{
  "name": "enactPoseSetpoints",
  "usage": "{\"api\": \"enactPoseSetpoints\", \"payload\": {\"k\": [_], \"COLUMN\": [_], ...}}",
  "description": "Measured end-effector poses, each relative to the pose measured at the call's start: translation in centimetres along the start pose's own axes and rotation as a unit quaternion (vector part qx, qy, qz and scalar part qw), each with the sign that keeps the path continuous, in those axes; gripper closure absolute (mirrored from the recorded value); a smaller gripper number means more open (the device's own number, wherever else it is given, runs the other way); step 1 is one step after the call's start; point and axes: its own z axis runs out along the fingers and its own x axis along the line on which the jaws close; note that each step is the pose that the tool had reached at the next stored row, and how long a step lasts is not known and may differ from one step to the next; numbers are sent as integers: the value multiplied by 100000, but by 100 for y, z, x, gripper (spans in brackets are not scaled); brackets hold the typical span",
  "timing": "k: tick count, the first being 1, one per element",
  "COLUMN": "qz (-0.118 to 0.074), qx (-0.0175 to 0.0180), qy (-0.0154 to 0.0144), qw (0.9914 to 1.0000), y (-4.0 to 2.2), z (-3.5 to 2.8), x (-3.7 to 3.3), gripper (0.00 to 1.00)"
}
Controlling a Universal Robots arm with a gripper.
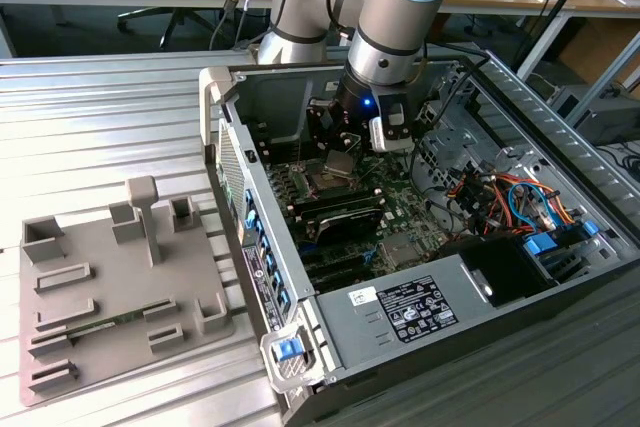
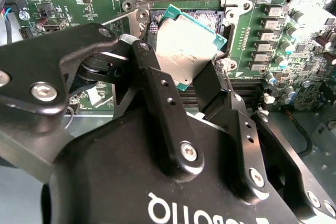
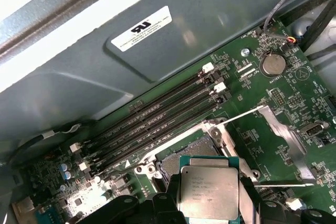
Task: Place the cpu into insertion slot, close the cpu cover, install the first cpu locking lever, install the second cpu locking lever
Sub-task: 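Place the cpu into insertion slot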
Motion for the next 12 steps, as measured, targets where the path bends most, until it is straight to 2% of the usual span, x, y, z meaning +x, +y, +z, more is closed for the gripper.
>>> {"api": "enactPoseSetpoints", "payload": {"k": [12], "qz": [1491], "qx": [-23], "qy": [-75], "qw": [99989], "y": [0], "z": [1], "x": [0], "gripper": [47]}}
